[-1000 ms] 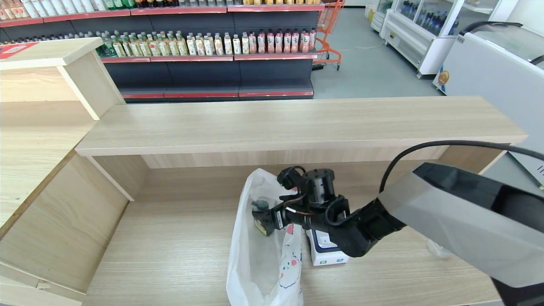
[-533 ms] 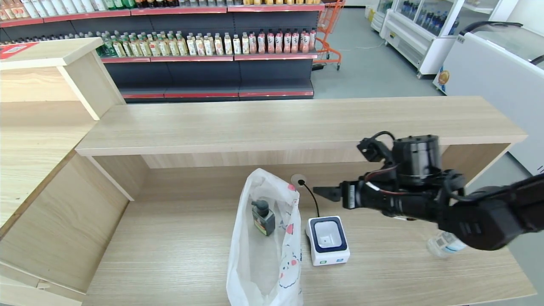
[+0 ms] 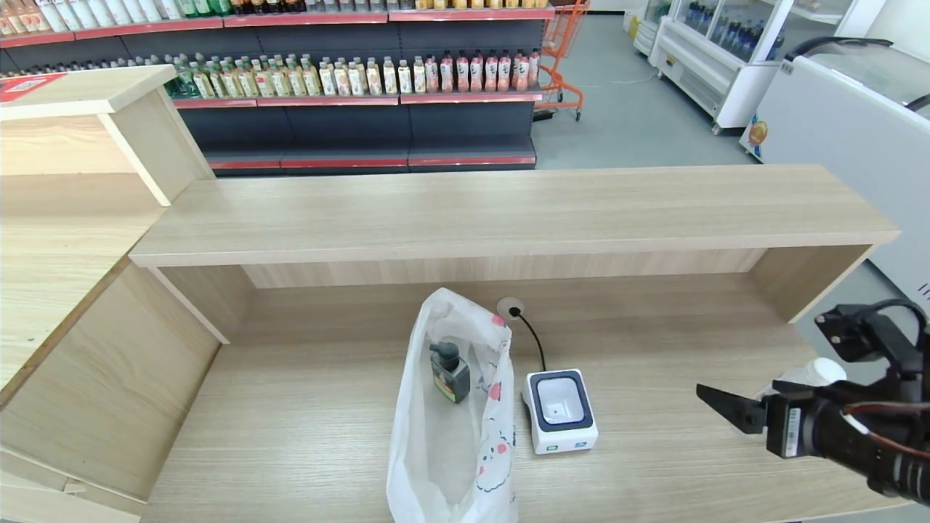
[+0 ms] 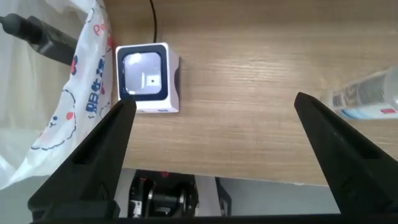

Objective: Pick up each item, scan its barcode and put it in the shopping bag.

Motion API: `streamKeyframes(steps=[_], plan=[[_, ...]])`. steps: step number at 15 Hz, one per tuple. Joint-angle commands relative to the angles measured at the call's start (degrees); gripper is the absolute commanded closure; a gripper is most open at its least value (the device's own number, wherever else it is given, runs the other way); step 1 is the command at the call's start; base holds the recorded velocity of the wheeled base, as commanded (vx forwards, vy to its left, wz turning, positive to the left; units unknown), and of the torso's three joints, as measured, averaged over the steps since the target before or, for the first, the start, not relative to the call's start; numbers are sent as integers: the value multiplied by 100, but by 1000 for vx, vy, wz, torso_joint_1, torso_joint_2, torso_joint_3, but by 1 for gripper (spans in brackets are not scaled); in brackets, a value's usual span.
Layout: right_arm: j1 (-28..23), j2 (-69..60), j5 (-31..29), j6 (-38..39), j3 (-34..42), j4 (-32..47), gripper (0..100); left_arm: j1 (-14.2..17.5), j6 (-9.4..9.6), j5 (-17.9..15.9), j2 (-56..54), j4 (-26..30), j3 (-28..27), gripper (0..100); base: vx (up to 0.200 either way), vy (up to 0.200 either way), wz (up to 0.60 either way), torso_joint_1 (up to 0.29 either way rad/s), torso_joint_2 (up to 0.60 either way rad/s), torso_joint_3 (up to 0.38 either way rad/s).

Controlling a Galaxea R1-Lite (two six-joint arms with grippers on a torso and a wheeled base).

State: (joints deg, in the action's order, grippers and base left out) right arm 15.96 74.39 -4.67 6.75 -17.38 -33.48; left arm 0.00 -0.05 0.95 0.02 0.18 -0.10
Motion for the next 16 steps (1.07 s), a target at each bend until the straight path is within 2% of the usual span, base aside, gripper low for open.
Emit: streamKeyframes(steps=[1,2,5,11,16], plan=[[-58,-812,-25,-7,534,-89,0,0,-13,2,-2,-1,1,0,0,0,0,0,0,0],[-58,-952,-25,-7,675,-89,0,0,5,2,-2,-1,1,0,0,0,0,0,0,0],[-58,-1216,-183,1,886,-1,0,0,14,2,-2,-1,1,0,0,-200,0,2,2,5],[-58,-1946,-192,72,798,1106,0,0,31,2,-2,-1,1,0,0,-200,0,1,2,7],[-40,-2200,-192,72,780,1379,0,0,31,2,-2,-1,1,0,0,-200,0,1,3,3]])
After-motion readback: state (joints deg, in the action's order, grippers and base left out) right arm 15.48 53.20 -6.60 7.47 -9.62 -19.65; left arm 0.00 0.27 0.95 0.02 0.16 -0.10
